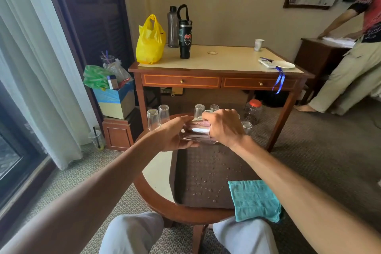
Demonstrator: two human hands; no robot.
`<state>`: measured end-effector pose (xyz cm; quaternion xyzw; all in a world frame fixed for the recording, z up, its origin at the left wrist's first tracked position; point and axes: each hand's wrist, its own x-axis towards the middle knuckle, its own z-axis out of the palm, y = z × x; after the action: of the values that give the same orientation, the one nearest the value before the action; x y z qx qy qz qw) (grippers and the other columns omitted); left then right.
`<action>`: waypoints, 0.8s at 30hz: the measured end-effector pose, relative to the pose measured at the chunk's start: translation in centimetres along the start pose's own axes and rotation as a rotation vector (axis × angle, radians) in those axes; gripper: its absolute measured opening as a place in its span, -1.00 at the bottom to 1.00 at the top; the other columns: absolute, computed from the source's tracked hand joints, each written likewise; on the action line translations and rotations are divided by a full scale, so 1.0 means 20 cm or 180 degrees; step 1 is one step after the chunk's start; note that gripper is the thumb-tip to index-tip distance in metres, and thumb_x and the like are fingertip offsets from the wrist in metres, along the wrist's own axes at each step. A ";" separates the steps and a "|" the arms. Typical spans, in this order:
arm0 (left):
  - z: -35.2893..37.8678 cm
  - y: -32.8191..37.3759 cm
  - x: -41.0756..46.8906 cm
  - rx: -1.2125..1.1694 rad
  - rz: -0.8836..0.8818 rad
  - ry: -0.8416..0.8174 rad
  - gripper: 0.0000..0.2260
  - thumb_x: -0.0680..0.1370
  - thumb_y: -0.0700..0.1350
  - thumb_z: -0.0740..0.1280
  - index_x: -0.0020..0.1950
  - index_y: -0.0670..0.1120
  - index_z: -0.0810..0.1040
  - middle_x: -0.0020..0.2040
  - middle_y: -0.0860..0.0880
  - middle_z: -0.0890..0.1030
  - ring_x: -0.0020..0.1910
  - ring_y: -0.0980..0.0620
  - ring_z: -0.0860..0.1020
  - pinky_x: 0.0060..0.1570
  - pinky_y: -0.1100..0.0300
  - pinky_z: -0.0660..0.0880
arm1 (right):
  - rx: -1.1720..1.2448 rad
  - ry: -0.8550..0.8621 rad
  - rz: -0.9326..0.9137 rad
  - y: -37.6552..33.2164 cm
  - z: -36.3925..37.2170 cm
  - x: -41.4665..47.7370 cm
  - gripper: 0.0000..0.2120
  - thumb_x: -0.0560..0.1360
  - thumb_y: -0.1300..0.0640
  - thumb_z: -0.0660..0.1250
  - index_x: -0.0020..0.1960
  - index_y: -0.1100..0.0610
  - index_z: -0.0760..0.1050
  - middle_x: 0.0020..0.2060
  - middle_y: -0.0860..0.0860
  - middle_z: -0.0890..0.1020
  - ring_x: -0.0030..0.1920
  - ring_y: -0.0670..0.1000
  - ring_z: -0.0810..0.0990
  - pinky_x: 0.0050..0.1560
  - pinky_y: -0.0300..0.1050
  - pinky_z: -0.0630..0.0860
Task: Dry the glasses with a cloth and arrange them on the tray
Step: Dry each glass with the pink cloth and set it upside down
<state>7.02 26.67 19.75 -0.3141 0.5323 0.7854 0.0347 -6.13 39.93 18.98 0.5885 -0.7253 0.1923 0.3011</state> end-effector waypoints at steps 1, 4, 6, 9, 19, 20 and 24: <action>0.02 0.01 0.00 0.0065 0.0139 0.0123 -0.69 0.71 0.09 0.21 0.25 -0.14 0.49 0.06 -0.21 0.66 -0.15 -0.12 0.72 -0.45 0.28 0.55 | 0.0082 0.0130 0.0194 0.01 0.02 -0.01 -0.83 0.39 0.28 0.35 -0.33 0.08 0.51 -0.58 -0.05 0.44 -0.56 0.03 0.31 -0.41 -0.27 0.12; 0.08 0.05 -0.01 0.0301 0.0664 0.0452 -0.74 0.71 -0.01 0.19 0.13 -0.17 0.54 -0.03 -0.21 0.67 -0.18 -0.11 0.71 -0.40 0.21 0.61 | 0.0377 0.0031 0.1034 0.05 0.07 -0.02 -0.76 0.36 0.31 0.46 -0.13 0.00 0.54 -0.42 -0.05 0.61 -0.42 0.07 0.57 -0.46 -0.16 0.28; 0.10 0.08 -0.02 0.0643 0.1160 0.0657 -0.77 0.72 -0.04 0.18 0.07 -0.14 0.55 -0.05 -0.20 0.65 -0.19 -0.08 0.69 -0.33 0.15 0.65 | 0.0943 -0.0148 0.1695 0.05 0.11 -0.02 -0.78 0.39 0.13 0.55 -0.10 -0.03 0.53 -0.31 -0.07 0.66 -0.32 0.01 0.61 -0.42 -0.09 0.42; 0.10 0.10 -0.03 0.1409 0.2072 0.0933 -0.79 0.72 -0.08 0.16 0.08 -0.15 0.53 -0.03 -0.19 0.62 -0.16 -0.09 0.66 -0.38 0.16 0.62 | 0.2790 -0.0620 0.2811 -0.01 0.12 0.05 -0.66 0.45 -0.22 0.47 -0.10 0.08 0.65 -0.32 0.05 0.69 -0.40 -0.01 0.63 -0.38 -0.03 0.53; 0.03 0.08 -0.01 0.0733 0.1839 0.0441 -0.77 0.70 -0.03 0.19 0.02 -0.15 0.52 -0.09 -0.15 0.63 -0.11 -0.10 0.64 -0.27 0.09 0.60 | 0.1996 -0.1666 0.2702 -0.03 -0.03 0.11 -0.73 0.63 0.26 0.20 -0.21 0.27 0.54 -0.40 0.14 0.58 -0.52 0.01 0.48 -0.53 -0.17 0.40; 0.03 0.09 -0.02 0.0377 0.1428 0.0243 -0.74 0.69 0.03 0.20 0.01 -0.13 0.53 -0.09 -0.14 0.64 -0.09 -0.09 0.63 -0.21 0.10 0.60 | 0.1261 -0.1286 0.2112 -0.03 -0.04 0.11 -0.72 0.56 0.32 0.20 -0.31 0.22 0.50 -0.45 0.10 0.55 -0.51 0.02 0.45 -0.49 -0.15 0.38; 0.00 0.09 -0.06 -0.0177 0.0265 -0.0078 -0.68 0.68 0.13 0.24 0.20 -0.11 0.52 0.07 -0.20 0.65 -0.06 -0.13 0.72 -0.25 0.12 0.67 | -0.0022 -0.0269 0.0508 -0.06 -0.10 0.14 -0.83 0.35 0.23 0.36 -0.41 0.15 0.57 -0.60 -0.01 0.42 -0.58 0.04 0.28 -0.44 -0.33 0.02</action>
<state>7.29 26.34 21.84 -0.2829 0.5224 0.8044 -0.0002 -4.93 38.97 22.26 0.5354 -0.7825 0.1883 0.2560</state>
